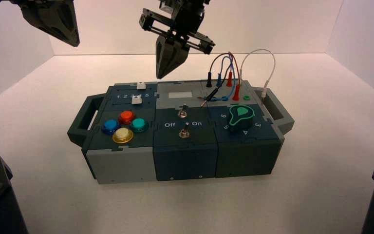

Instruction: Move the top slider to position 1.

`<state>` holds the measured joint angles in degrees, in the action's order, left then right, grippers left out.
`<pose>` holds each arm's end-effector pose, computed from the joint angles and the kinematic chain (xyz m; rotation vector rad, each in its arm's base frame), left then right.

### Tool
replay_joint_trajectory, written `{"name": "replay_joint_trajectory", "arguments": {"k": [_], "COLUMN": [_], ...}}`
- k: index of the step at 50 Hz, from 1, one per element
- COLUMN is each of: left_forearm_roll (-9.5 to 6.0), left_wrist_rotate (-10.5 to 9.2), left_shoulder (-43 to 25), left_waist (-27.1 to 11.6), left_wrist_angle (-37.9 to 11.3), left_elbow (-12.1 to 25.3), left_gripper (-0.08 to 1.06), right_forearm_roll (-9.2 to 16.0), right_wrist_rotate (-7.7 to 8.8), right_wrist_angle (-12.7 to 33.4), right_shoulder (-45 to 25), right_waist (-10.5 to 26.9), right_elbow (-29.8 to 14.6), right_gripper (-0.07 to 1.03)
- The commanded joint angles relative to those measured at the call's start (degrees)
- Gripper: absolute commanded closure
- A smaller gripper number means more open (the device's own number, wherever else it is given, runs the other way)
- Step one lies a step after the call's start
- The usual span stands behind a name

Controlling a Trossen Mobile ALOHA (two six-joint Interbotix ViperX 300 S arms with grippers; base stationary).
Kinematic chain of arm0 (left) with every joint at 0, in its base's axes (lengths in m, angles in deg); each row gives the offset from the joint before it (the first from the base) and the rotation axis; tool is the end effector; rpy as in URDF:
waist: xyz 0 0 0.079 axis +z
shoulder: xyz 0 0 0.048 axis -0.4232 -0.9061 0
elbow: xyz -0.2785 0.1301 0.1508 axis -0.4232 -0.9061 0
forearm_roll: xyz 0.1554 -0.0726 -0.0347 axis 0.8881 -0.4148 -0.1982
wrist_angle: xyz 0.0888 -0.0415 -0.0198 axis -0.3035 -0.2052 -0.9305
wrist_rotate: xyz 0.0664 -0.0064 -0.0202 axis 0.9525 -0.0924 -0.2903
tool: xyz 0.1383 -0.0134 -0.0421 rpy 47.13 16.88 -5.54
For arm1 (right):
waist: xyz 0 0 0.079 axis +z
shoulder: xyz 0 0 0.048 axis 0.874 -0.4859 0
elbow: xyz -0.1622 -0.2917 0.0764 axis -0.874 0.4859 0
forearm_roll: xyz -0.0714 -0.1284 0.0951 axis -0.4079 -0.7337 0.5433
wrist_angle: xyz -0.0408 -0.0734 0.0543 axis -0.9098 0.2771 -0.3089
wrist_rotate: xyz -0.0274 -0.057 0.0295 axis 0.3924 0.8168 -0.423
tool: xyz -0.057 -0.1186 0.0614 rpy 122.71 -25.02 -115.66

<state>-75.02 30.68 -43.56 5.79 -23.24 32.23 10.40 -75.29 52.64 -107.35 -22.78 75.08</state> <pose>0.2081 -0.0816 0.1462 0.1525 1.1417 -0.3221 0.3040 0.3398 0.0709 0.1050 1.4892 0.6096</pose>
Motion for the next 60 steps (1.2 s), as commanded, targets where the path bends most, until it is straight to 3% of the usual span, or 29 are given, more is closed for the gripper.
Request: {"name": "replay_joint_trajectory", "arguments": {"k": [1, 19, 60], "left_forearm_roll": [0.18, 0.18, 0.18], "left_wrist_rotate": [0.35, 0.35, 0.35], "left_shoulder": [0.3, 0.2, 0.2], "left_waist": [-0.2, -0.2, -0.1], "left_wrist_angle": [0.2, 0.2, 0.1], "left_elbow": [1.3, 1.3, 1.3], "left_gripper": [1.01, 1.01, 1.01], "right_forearm_roll": [1.6, 3.1, 3.8], "right_wrist_rotate": [0.7, 1.05, 1.05], "right_wrist_angle": [0.0, 0.0, 0.4], "right_shoulder": [0.5, -1.0, -3.9], "right_waist": [0.5, 1.1, 2.4], "right_elbow": [-1.6, -2.5, -4.7], "right_gripper": [0.98, 0.98, 0.98]}}
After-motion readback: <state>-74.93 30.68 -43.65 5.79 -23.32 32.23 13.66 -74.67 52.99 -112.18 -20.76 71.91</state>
